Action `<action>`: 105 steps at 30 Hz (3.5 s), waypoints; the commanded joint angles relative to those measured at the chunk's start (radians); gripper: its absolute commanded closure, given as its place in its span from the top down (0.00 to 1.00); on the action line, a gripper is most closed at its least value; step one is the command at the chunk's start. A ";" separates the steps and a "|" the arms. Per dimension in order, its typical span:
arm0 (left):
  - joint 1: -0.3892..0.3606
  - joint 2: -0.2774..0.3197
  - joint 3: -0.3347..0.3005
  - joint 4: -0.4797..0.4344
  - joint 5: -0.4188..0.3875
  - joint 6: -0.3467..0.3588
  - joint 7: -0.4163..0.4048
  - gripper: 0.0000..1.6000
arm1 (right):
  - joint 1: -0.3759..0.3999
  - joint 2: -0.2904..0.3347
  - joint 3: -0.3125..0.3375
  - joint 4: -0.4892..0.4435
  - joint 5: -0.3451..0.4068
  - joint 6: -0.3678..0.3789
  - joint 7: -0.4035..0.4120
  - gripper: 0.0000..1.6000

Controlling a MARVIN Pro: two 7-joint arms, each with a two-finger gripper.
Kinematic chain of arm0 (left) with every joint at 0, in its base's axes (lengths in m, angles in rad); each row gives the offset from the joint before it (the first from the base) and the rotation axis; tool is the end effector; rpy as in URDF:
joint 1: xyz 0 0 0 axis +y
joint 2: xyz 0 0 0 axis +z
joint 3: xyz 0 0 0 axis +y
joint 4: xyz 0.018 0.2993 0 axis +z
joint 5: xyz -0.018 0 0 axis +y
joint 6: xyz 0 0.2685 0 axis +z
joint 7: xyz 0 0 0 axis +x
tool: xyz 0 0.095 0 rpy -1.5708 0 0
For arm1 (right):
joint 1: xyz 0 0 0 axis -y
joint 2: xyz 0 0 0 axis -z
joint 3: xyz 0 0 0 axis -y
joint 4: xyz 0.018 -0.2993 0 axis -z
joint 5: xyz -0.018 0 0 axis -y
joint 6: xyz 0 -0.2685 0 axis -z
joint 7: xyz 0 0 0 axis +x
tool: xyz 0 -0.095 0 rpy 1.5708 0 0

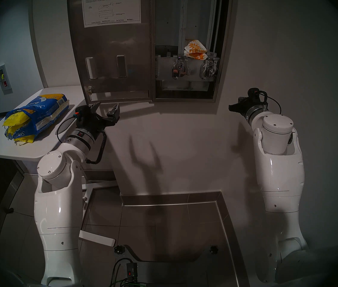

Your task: Open the dispenser door, put the pads inside, close the door

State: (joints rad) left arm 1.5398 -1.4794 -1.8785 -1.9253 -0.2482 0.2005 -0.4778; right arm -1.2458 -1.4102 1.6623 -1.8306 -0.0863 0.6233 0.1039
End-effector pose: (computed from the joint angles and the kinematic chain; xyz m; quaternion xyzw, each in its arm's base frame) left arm 0.3587 0.0813 -0.1818 0.6066 -0.0634 0.7846 0.1113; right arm 0.4376 -0.0735 -0.1414 0.7182 0.0364 0.6880 0.0969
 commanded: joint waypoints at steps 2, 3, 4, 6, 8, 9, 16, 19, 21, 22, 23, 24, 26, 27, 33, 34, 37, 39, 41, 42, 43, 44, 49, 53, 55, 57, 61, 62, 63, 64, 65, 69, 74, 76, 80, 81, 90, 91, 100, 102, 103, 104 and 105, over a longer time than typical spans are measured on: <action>-0.006 0.058 -0.039 -0.061 -0.020 -0.015 -0.064 1.00 | 0.011 0.000 0.002 -0.012 0.003 -0.005 0.002 0.32; -0.012 0.066 -0.047 -0.061 -0.016 -0.024 -0.068 1.00 | 0.011 0.000 0.002 -0.012 0.003 -0.005 0.002 0.32; -0.016 0.075 -0.053 -0.061 -0.012 -0.023 -0.071 1.00 | 0.011 0.000 0.002 -0.012 0.003 -0.005 0.002 0.32; -0.029 0.090 -0.067 -0.059 -0.009 -0.024 -0.077 1.00 | 0.011 0.000 0.002 -0.012 0.003 -0.005 0.002 0.32; -0.040 0.111 -0.082 -0.058 -0.008 -0.027 -0.090 1.00 | 0.011 0.001 0.002 -0.012 0.003 -0.005 0.001 0.32; -0.043 0.122 -0.089 -0.059 -0.010 -0.030 -0.100 1.00 | 0.011 0.001 0.001 -0.012 0.003 -0.005 0.001 0.32; -0.044 0.173 -0.134 -0.078 -0.021 -0.030 -0.157 1.00 | 0.011 0.001 0.001 -0.012 0.003 -0.005 0.001 0.32; -0.048 0.177 -0.148 -0.091 -0.029 -0.026 -0.168 1.00 | 0.011 0.001 0.001 -0.012 0.003 -0.005 0.001 0.32; -0.051 0.177 -0.156 -0.105 -0.037 -0.016 -0.174 1.00 | 0.011 0.001 0.001 -0.012 0.003 -0.005 0.001 0.32; -0.052 0.176 -0.159 -0.112 -0.042 -0.016 -0.177 1.00 | 0.011 0.001 0.001 -0.012 0.003 -0.005 0.001 0.32; -0.051 0.177 -0.163 -0.119 -0.045 -0.011 -0.179 1.00 | 0.011 0.001 0.001 -0.012 0.003 -0.005 0.001 0.32; -0.051 0.173 -0.166 -0.127 -0.050 -0.011 -0.179 1.00 | 0.011 0.001 0.001 -0.012 0.003 -0.006 0.001 0.32; -0.051 0.168 -0.174 -0.144 -0.061 0.002 -0.180 1.00 | 0.011 0.001 0.001 -0.012 0.003 -0.006 0.001 0.32; -0.049 0.163 -0.176 -0.152 -0.057 0.004 -0.172 1.00 | 0.011 0.001 0.001 -0.012 0.003 -0.006 0.001 0.32; -0.059 0.140 -0.172 -0.166 -0.039 0.045 -0.122 1.00 | 0.010 0.001 0.002 -0.012 0.004 -0.006 0.002 0.32; -0.059 0.140 -0.171 -0.167 -0.039 0.047 -0.120 1.00 | 0.010 0.001 0.002 -0.012 0.004 -0.006 0.002 0.32; -0.059 0.141 -0.170 -0.168 -0.039 0.051 -0.116 1.00 | 0.010 0.001 0.002 -0.012 0.004 -0.006 0.002 0.32; -0.059 0.141 -0.170 -0.169 -0.039 0.052 -0.114 1.00 | 0.010 0.001 0.002 -0.012 0.004 -0.006 0.002 0.32; -0.059 0.141 -0.170 -0.169 -0.039 0.053 -0.113 1.00 | 0.010 0.001 0.002 -0.012 0.004 -0.006 0.002 0.32; -0.059 0.141 -0.170 -0.169 -0.039 0.054 -0.112 1.00 | 0.010 0.001 0.002 -0.012 0.004 -0.006 0.002 0.32; -0.059 0.141 -0.169 -0.170 -0.039 0.054 -0.112 1.00 | 0.010 0.001 0.001 -0.012 0.004 -0.006 0.001 0.32; -0.059 0.141 -0.169 -0.170 -0.039 0.054 -0.111 1.00 | 0.010 0.001 0.001 -0.012 0.004 -0.006 0.001 0.32; -0.058 0.142 -0.169 -0.170 -0.040 0.055 -0.110 1.00 | 0.010 0.001 0.001 -0.012 0.004 -0.006 0.001 0.32; -0.058 0.142 -0.169 -0.170 -0.040 0.055 -0.109 1.00 | 0.010 0.001 0.001 -0.012 0.005 -0.006 0.001 0.32; -0.058 0.143 -0.168 -0.170 -0.041 0.054 -0.108 1.00 | 0.010 0.001 0.001 -0.012 0.005 -0.006 0.001 0.32; -0.057 0.144 -0.168 -0.170 -0.042 0.054 -0.107 1.00 | 0.010 0.002 0.001 -0.012 0.005 -0.006 0.001 0.32; -0.024 0.163 -0.168 -0.183 -0.030 0.005 -0.142 1.00 | 0.010 0.002 0.001 -0.012 0.005 -0.006 0.001 0.32; -0.024 0.163 -0.168 -0.183 -0.030 0.005 -0.142 1.00 | 0.010 0.002 0.001 -0.012 0.005 -0.006 0.001 0.32; 0.012 0.167 -0.175 -0.221 -0.035 -0.008 -0.167 1.00 | 0.010 0.002 0.001 -0.012 0.005 -0.006 0.001 0.32; 0.026 0.164 -0.180 -0.242 -0.040 -0.005 -0.174 1.00 | 0.010 0.002 0.001 -0.012 0.005 -0.006 0.000 0.32; 0.026 0.164 -0.180 -0.242 -0.040 -0.005 -0.174 1.00 | 0.010 0.002 0.001 -0.012 0.005 -0.006 0.000 0.32; 0.065 0.173 -0.209 -0.304 -0.069 -0.014 -0.234 1.00 | 0.010 0.002 0.001 -0.012 0.005 -0.005 0.000 0.32; 0.109 0.189 -0.268 -0.384 -0.095 -0.013 -0.303 1.00 | 0.010 0.002 0.001 -0.012 0.005 -0.005 0.000 0.32; 0.134 0.196 -0.302 -0.427 -0.095 -0.004 -0.324 1.00 | 0.010 0.002 0.001 -0.012 0.005 -0.005 0.000 0.32; 0.160 0.224 -0.369 -0.461 -0.100 -0.006 -0.383 1.00 | 0.010 0.002 0.001 -0.012 0.005 -0.005 0.000 0.32; 0.172 0.237 -0.391 -0.468 -0.098 -0.011 -0.405 1.00 | 0.010 0.002 0.001 -0.012 0.005 -0.005 0.000 0.32; 0.246 0.307 -0.561 -0.475 -0.065 -0.062 -0.561 1.00 | 0.010 0.002 0.000 -0.012 0.005 -0.005 -0.001 0.32; 0.250 0.310 -0.577 -0.473 -0.062 -0.067 -0.574 1.00 | 0.010 0.002 0.000 -0.012 0.005 -0.005 -0.001 0.32; 0.260 0.345 -0.716 -0.455 -0.028 -0.164 -0.687 1.00 | 0.010 0.002 0.000 -0.012 0.005 -0.006 -0.001 0.32; 0.261 0.358 -0.742 -0.449 -0.024 -0.177 -0.713 1.00 | 0.010 0.002 0.000 -0.012 0.006 -0.006 0.000 0.32; 0.267 0.366 -0.753 -0.444 -0.011 -0.193 -0.726 1.00 | 0.010 0.002 0.000 -0.012 0.006 -0.006 0.000 0.32; 0.270 0.372 -0.762 -0.436 -0.006 -0.207 -0.740 1.00 | 0.010 0.002 0.000 -0.012 0.006 -0.006 0.000 0.32; 0.277 0.377 -0.771 -0.430 0.007 -0.220 -0.751 1.00 | 0.010 0.002 0.000 -0.012 0.006 -0.006 0.000 0.32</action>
State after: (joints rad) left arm 1.8012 -1.1512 -2.5747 -2.3780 -0.2694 0.0458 -1.1756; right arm -1.2457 -1.4079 1.6618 -1.8300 -0.0834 0.6221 0.1013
